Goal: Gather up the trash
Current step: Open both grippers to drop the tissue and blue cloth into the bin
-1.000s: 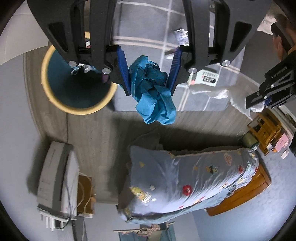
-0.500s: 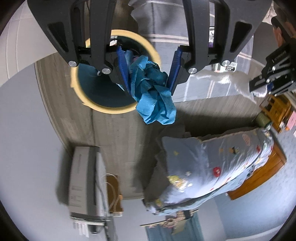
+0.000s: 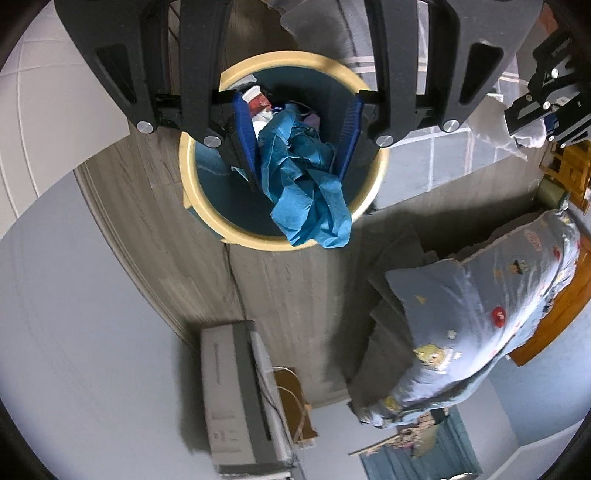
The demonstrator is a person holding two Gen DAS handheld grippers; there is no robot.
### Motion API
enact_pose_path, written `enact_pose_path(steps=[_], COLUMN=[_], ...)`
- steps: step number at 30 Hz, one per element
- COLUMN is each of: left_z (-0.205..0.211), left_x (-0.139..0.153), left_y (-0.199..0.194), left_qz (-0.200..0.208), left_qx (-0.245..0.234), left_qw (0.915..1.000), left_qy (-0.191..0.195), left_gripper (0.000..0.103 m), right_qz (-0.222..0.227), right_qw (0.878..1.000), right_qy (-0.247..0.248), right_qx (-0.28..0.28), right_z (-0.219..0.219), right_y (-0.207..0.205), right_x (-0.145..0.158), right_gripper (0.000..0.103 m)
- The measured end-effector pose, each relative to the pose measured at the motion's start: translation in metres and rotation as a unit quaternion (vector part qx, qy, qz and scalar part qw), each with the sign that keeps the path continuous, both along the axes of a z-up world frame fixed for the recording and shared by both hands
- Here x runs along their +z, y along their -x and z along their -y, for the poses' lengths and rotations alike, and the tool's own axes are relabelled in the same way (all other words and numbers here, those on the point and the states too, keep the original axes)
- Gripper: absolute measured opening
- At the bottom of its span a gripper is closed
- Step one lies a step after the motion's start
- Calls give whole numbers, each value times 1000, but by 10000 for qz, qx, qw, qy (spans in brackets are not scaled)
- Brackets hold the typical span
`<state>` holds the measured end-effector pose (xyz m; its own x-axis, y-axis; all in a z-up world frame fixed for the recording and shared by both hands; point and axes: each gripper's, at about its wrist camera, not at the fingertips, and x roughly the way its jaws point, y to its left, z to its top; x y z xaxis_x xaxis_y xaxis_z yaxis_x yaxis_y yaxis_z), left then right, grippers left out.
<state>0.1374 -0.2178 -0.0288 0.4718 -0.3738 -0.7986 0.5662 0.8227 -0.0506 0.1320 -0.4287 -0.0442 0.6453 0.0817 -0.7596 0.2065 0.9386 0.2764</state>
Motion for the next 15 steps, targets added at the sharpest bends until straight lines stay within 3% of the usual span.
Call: enact_pose_path(steps=[9, 15], left_z=[31, 41], left_x=[-28, -37], left_y=[-26, -44], left_qz=[-111, -55], left_qx=[-157, -136], left_qw=[9997, 9998], left_qy=[-125, -145], left_gripper=[21, 27], right_qz=[-210, -213], right_qw=[9989, 9981], right_qy=[-363, -522], right_qx=[-223, -237], right_z=[14, 16], right_y=[-5, -8], right_x=[-31, -38], right_gripper=[40, 41])
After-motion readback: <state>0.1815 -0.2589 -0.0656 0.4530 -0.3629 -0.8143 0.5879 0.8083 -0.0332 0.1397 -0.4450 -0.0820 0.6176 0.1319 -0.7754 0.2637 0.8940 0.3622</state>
